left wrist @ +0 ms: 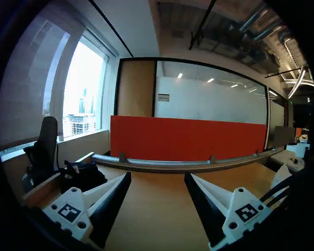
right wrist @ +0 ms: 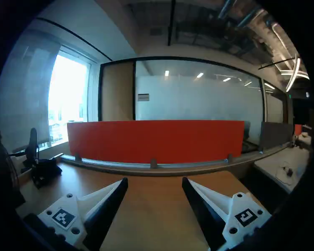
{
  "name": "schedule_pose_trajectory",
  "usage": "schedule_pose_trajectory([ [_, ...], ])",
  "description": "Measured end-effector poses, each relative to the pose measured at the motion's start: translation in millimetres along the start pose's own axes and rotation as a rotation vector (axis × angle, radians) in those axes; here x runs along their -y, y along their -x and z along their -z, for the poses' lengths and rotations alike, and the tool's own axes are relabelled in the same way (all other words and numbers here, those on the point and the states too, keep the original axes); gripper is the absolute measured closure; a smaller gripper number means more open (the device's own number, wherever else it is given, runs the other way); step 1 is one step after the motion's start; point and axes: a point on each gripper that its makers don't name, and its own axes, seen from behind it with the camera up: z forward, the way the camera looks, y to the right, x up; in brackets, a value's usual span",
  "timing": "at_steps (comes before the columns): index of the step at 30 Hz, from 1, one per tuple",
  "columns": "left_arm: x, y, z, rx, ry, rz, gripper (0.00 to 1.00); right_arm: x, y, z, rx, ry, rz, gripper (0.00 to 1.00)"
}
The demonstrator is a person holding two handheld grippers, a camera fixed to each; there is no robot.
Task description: Fold towel
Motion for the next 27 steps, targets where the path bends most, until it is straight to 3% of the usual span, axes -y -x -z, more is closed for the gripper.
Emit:
schedule_pose_trajectory([
  [6,4.1,26.6,-2.2,0.006,-0.01,-0.007,0.06,3.5,10.1,1.8,0.0,-0.008,0.014,0.0],
  [12,11.5,48.0,-3.0,-0.007,-0.033,-0.029,0.06,4.1,15.0,2.4,-0.016,-0.012,-0.021,0.0],
  [27,14.9,96.3,-1.7,-0.037,0.004,-0.037,0.06,-1.6,42.6,3.8,-0.01,0.022,-0.016,0.0],
])
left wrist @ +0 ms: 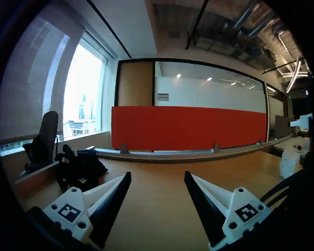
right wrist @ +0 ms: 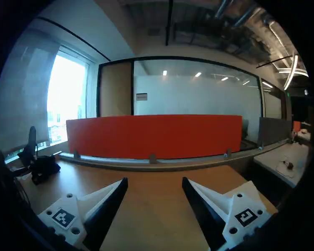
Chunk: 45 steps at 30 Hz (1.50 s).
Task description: Fold towel
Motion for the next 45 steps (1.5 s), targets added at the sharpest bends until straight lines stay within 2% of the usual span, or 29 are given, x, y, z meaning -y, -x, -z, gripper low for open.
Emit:
schedule_pose_trajectory([
  [14,22.6,36.2,2.2,-0.03,-0.022,0.015,0.06,21.3,21.1,-8.5,0.015,-0.01,0.037,0.0],
  [30,27.3,56.2,1.8,-0.053,-0.028,0.051,0.06,19.1,40.6,-11.2,0.042,-0.005,0.042,0.0],
  [36,24.6,57.3,1.6,-0.047,-0.015,0.034,0.06,20.1,43.9,-11.9,0.053,-0.011,0.043,0.0],
  [45,28.3,64.6,2.8,-0.029,-0.032,0.014,0.06,19.5,43.6,-12.6,0.055,-0.01,0.05,0.0],
])
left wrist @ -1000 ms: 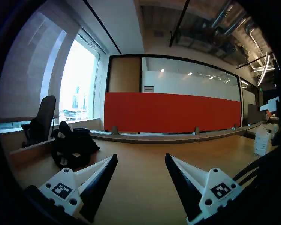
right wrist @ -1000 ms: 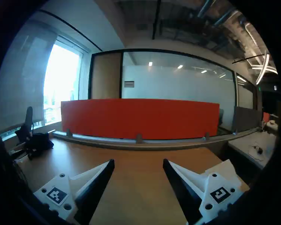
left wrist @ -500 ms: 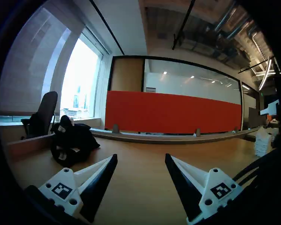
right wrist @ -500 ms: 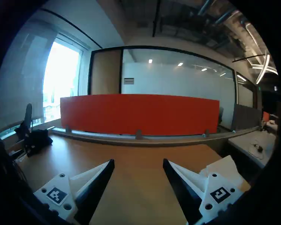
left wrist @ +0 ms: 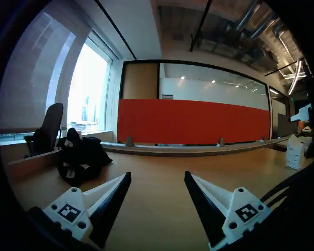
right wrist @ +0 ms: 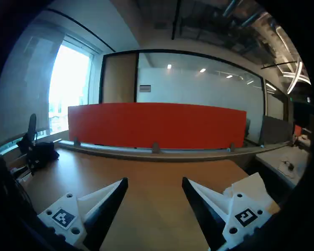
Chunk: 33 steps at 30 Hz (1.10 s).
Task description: Fold towel
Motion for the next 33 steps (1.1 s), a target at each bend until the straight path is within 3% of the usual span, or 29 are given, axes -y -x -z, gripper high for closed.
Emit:
schedule_pose_trajectory([
  [9,-5.3,2.2,1.2,0.008,0.002,-0.04,0.06,-0.9,1.3,-0.3,0.002,0.002,0.003,0.0],
  [21,-4.5,3.4,0.8,0.008,-0.002,-0.042,0.06,6.4,-10.3,-1.4,-0.026,-0.027,-0.014,0.0],
  [33,-5.3,6.6,-0.8,0.007,-0.001,-0.044,0.06,-15.3,-33.2,-4.9,-0.078,-0.009,-0.007,0.0],
])
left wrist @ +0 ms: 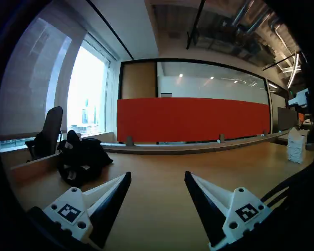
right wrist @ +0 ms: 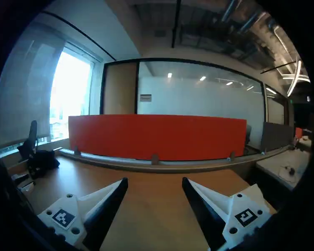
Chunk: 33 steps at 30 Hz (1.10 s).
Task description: Fold towel
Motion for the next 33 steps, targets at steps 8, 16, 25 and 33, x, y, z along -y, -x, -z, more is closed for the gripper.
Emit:
schedule_pose_trajectory([
  [8,0.0,2.4,-0.3,0.0,0.0,0.001,0.06,-16.8,5.9,5.2,-0.041,0.004,-0.04,0.0],
  [16,-1.3,2.6,-0.8,0.0,0.0,0.001,0.06,-33.4,39.7,2.3,-0.053,0.04,-0.097,0.0],
  [25,-1.7,3.0,-0.2,0.0,0.0,0.0,0.06,-50.2,66.5,4.3,-0.08,0.065,-0.119,0.01],
  [33,-1.8,2.8,0.1,-0.001,0.0,0.001,0.06,-58.1,96.0,5.2,-0.074,0.066,-0.118,0.01],
])
